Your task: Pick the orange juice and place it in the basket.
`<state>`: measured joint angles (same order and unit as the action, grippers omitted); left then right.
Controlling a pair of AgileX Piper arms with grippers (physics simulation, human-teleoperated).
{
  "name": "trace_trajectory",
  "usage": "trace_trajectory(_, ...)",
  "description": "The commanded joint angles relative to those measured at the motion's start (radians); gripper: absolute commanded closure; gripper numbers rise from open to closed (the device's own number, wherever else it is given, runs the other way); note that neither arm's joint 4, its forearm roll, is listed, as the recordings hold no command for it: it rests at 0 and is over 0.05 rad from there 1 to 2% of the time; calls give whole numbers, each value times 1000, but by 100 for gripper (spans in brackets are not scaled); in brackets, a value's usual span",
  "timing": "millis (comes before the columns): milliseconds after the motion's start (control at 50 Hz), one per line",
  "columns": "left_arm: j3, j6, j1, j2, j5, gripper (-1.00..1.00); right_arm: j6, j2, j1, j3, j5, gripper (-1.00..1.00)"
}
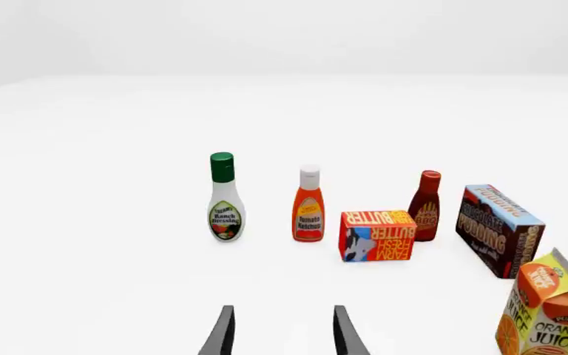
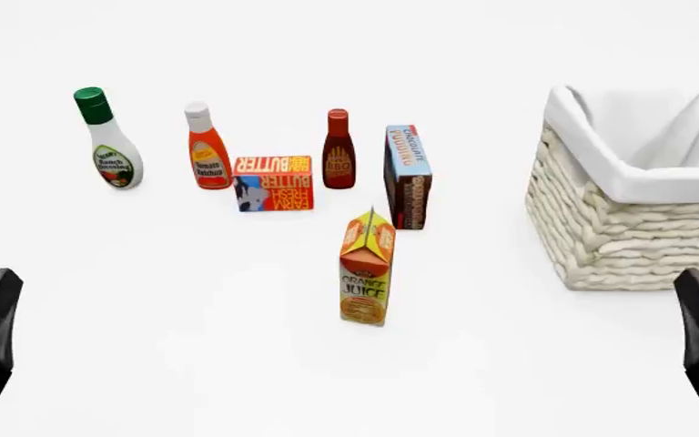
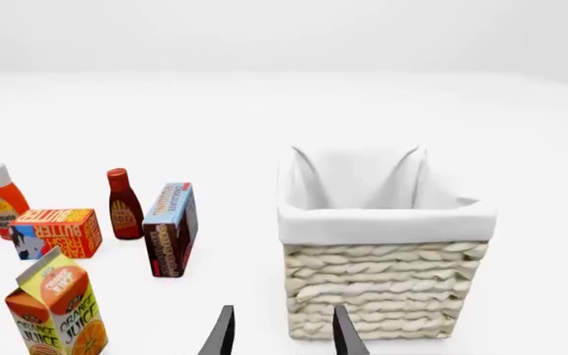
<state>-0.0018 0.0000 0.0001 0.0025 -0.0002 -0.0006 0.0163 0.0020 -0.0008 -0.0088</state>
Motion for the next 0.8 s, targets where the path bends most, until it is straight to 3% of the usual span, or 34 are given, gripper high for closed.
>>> trace_trajectory(20,-3,0,0,2,1,-100,1,33,7,-1,-16,-100)
trace_trajectory(80,-2,0,1,1,2,-100,2,75,18,0,-47,-100)
trace_trajectory(440,0,-1,1,2,0,-100,15,57,14,0,-28,-100)
trace_trajectory(660,-1,0,1,3,0,-100,55,66,44,-10,-26,-100)
trace_trajectory(740,-1,0,1,2,1,-100,111,29,82,-39,2,-100)
trace_trajectory(800,-1,0,1,2,1,-100,146,57,106,-56,-28,-100)
